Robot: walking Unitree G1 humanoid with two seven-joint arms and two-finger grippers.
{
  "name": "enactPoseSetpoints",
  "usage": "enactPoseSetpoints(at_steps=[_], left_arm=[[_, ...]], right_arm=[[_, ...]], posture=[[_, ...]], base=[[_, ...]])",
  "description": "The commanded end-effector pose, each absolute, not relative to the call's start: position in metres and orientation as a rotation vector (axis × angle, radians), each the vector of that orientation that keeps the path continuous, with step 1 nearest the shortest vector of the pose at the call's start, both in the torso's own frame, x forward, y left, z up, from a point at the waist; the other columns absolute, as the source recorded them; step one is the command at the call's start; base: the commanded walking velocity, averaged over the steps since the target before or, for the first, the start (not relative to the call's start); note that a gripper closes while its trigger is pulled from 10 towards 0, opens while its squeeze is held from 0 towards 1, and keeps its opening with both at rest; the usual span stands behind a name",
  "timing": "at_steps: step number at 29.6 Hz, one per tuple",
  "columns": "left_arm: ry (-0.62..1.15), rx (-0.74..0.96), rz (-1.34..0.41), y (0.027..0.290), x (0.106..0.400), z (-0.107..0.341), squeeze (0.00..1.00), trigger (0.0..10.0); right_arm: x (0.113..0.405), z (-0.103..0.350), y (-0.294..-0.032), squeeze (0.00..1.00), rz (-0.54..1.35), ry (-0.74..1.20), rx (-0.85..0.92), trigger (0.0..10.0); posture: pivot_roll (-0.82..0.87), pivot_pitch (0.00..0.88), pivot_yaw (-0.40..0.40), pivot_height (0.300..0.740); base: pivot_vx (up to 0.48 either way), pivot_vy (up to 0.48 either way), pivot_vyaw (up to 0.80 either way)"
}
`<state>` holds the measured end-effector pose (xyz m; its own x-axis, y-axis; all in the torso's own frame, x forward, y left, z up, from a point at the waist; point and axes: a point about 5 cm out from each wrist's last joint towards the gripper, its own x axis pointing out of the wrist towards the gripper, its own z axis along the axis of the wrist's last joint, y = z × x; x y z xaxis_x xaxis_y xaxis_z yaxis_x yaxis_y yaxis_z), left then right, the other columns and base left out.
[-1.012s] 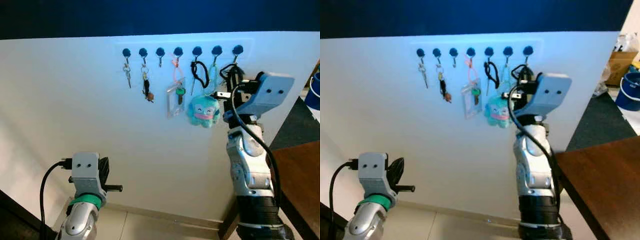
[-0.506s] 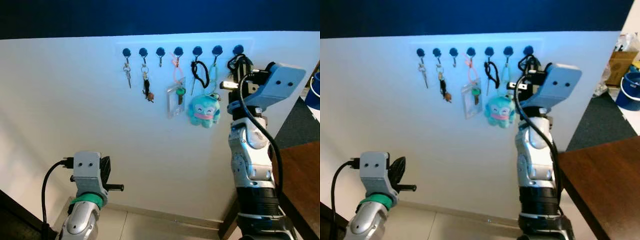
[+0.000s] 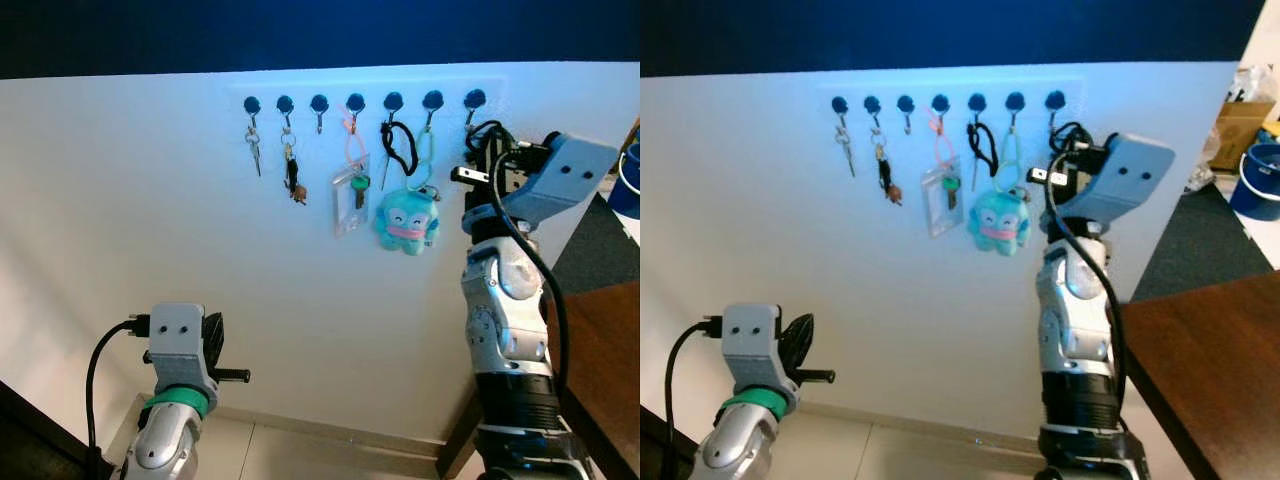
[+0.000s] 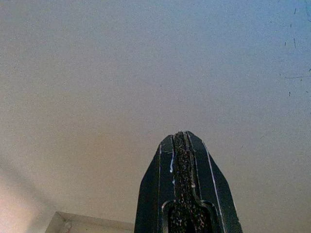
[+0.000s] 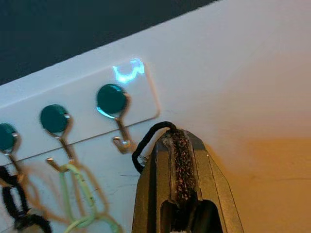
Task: Hang keys on a hook
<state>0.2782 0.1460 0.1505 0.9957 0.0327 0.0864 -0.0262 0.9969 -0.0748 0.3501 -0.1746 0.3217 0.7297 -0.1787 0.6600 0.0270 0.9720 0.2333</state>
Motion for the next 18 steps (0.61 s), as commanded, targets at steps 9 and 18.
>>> enactPoseSetpoints(at_steps=[9,18], left_arm=[[-0.067,-0.07,0.037,0.15,0.276,0.146,0.0,10.0],[-0.075,-0.066,0.04,0.152,0.277,0.148,0.0,10.0]], right_arm=[[0.357,0.296,-0.177,0.0,-0.147,-0.617,0.268,10.0],[0.348,0.304,-0.153,0.0,-0.009,-0.688,0.259,10.0]], posture=[[-0.12,0.093,0.196,0.74],[-0.12,0.092,0.199,0.74]], base=[[0.0,0.0,0.0],[0.0,0.0,0.0]])
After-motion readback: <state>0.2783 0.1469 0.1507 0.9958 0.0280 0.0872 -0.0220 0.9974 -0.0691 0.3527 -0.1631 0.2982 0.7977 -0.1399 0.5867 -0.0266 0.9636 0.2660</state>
